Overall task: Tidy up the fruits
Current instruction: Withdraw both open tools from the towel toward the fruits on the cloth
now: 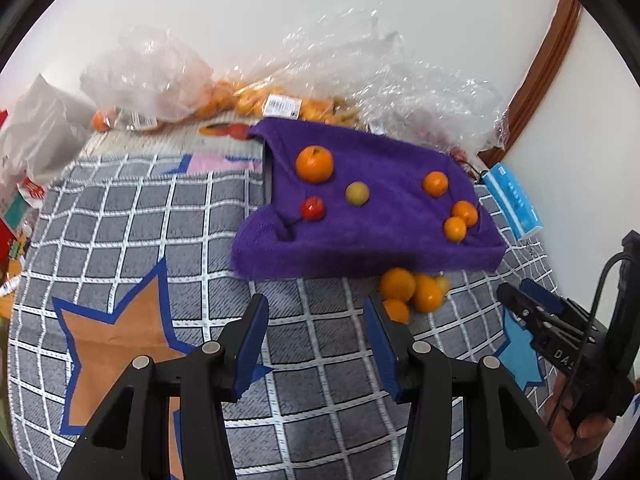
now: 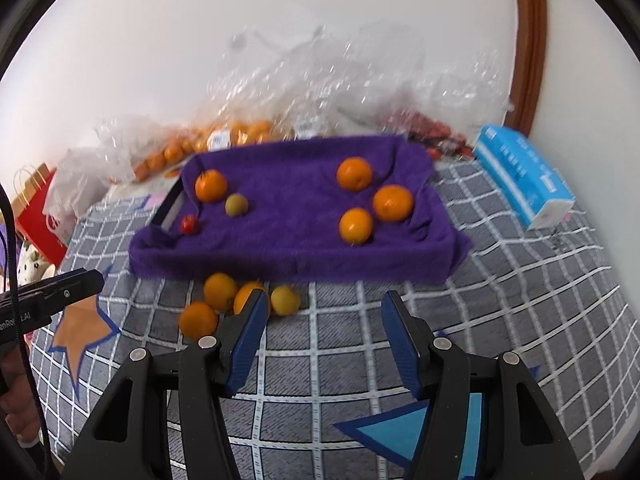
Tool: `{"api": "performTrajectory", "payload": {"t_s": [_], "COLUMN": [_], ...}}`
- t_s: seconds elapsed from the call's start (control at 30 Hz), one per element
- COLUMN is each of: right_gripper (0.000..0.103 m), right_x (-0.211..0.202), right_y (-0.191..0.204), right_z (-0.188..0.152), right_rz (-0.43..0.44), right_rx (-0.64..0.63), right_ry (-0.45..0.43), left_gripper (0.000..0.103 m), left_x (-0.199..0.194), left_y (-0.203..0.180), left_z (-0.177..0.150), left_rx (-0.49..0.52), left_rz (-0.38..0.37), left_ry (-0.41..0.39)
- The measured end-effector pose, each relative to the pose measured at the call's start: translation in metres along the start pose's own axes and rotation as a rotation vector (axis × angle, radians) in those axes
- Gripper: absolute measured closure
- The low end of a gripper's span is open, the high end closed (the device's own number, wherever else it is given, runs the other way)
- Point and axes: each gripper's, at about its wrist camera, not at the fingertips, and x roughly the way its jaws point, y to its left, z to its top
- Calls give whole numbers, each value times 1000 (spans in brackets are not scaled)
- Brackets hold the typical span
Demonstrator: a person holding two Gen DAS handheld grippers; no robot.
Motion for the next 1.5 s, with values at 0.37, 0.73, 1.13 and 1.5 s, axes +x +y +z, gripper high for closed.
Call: {"api": "performTrajectory", "payload": {"t_s": [0.37, 0.73, 1.13, 1.5], "right_gripper": [44, 45, 44, 32], "right_x": [49, 68, 66, 71], "right_y": [30, 51, 56, 72], "right_z": [1, 7, 9, 11], "right_rz": [21, 8, 62, 76], "right_rx": [-26, -50, -66, -114], "right_ry": [85, 96, 115, 106], "left_gripper": [56, 56, 56, 56], "left_x": [26, 40, 44, 47], "left_y": [39, 64, 71, 75], "left_z": [3, 4, 5, 5], "left_rx": [-38, -59, -86, -99], "left_rz": [-16, -21, -43, -46], "left_ry": [27, 36, 46, 56]}}
